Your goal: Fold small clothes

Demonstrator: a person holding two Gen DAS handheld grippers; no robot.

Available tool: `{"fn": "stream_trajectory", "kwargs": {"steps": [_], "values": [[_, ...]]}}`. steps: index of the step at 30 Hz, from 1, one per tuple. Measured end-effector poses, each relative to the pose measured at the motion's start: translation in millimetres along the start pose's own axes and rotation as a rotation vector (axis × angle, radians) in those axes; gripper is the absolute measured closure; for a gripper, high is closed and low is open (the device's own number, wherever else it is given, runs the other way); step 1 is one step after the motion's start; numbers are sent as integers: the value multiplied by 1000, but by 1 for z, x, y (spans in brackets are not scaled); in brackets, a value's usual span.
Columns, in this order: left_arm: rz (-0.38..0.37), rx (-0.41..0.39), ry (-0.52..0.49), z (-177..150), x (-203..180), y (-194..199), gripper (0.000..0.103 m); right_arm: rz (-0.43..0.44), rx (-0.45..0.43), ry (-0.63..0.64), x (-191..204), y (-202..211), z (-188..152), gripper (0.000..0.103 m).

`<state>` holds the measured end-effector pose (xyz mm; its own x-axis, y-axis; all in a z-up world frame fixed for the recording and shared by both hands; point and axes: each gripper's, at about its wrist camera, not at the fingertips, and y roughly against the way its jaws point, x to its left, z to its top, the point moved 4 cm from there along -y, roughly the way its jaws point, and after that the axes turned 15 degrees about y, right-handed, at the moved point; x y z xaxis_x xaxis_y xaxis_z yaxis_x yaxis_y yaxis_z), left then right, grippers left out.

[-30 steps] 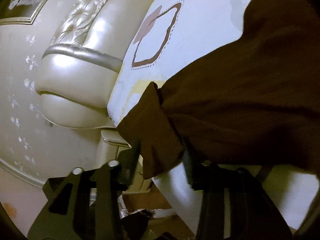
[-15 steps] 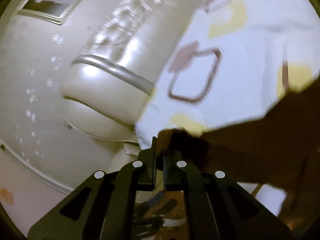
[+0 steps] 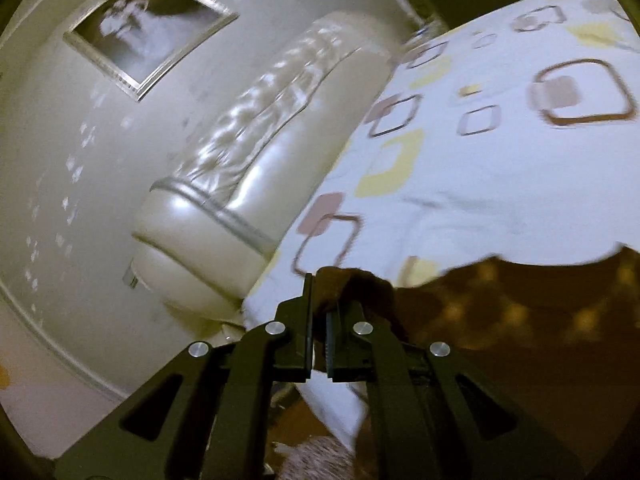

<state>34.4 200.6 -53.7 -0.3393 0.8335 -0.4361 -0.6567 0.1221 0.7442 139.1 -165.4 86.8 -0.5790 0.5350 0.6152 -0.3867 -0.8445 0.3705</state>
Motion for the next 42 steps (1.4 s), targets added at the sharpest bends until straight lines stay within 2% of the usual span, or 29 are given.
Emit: {"fn": "stream_trajectory", "kwargs": {"steps": [2, 6, 14, 18, 20, 22, 26, 28, 31, 35, 36, 37, 38, 40, 42], "values": [[-3, 13, -36, -5, -18, -5, 5, -42, -17, -43, -32, 31, -16, 99], [-9, 31, -105, -13, -51, -14, 5, -110, -40, -153, -90, 67, -56, 99], [-9, 80, -189, -29, -99, -40, 5, -264, -8, -358, -193, 94, -141, 99], [-5, 100, -204, -36, -112, -50, 5, -296, 9, -414, -215, 94, -168, 98], [-2, 111, -211, -38, -116, -56, 5, -265, -6, -455, -219, 93, -177, 94], [0, 116, -216, -42, -120, -59, 5, -255, -19, -465, -219, 95, -183, 72], [-2, 124, -218, -49, -125, -59, 5, -204, -60, -459, -215, 95, -185, 59], [1, 124, -221, -50, -124, -59, 5, -184, -92, -446, -211, 95, -185, 48], [1, 127, -215, -50, -125, -60, 5, -189, -99, -409, -208, 94, -184, 46], [3, 128, -210, -50, -125, -61, 5, -227, -72, -377, -209, 84, -183, 49], [3, 128, -211, -50, -125, -61, 5, -241, -62, -368, -209, 82, -183, 64], [3, 128, -212, -50, -125, -61, 5, -259, -40, -364, -210, 78, -183, 84], [3, 128, -214, -51, -126, -61, 5, -268, -20, -371, -211, 74, -184, 94], [0, 129, -213, -51, -126, -61, 5, -265, -2, -413, -213, 73, -185, 98], [-4, 125, -214, -51, -127, -59, 5, -211, -53, -425, -204, 83, -178, 98]]}}
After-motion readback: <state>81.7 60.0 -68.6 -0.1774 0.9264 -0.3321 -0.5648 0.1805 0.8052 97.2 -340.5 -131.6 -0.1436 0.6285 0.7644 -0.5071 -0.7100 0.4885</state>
